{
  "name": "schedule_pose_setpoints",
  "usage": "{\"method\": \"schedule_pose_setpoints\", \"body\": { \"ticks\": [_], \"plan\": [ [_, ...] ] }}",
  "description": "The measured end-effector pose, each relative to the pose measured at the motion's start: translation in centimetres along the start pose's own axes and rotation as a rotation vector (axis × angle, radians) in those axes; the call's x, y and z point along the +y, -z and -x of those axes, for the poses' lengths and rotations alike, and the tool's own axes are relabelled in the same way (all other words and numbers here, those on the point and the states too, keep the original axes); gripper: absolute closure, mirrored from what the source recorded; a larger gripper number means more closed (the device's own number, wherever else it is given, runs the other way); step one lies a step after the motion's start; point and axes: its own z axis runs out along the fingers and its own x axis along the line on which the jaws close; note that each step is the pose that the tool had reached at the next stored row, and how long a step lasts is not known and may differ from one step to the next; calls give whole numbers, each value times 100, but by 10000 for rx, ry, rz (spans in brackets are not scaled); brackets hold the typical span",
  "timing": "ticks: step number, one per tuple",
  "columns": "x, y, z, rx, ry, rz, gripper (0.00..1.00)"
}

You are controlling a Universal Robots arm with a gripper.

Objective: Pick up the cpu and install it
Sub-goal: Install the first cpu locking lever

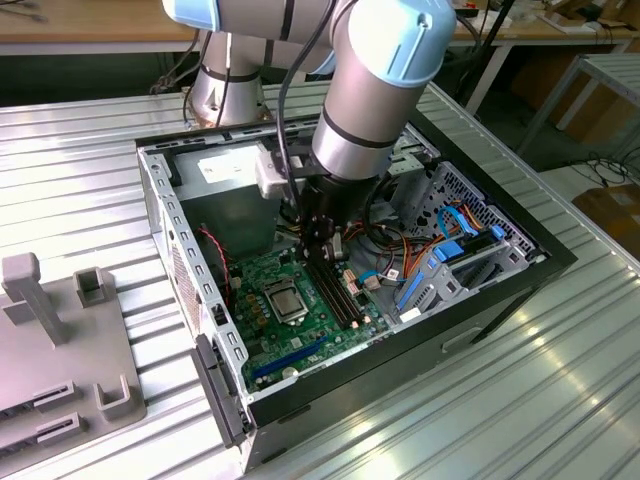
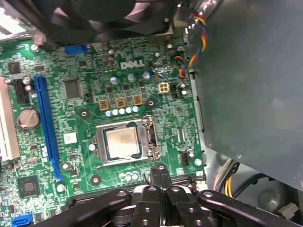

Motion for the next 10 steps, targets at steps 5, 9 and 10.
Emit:
{"method": "schedule_pose_setpoints", "body": {
  "ticks": [5,9,10],
  "plan": [
    [-1,-1,-48,5,141,0,89],
    [-2,-6,-48,10,223,5,89],
    [-2,-6,-48,10,224,4,89]
  ]
}}
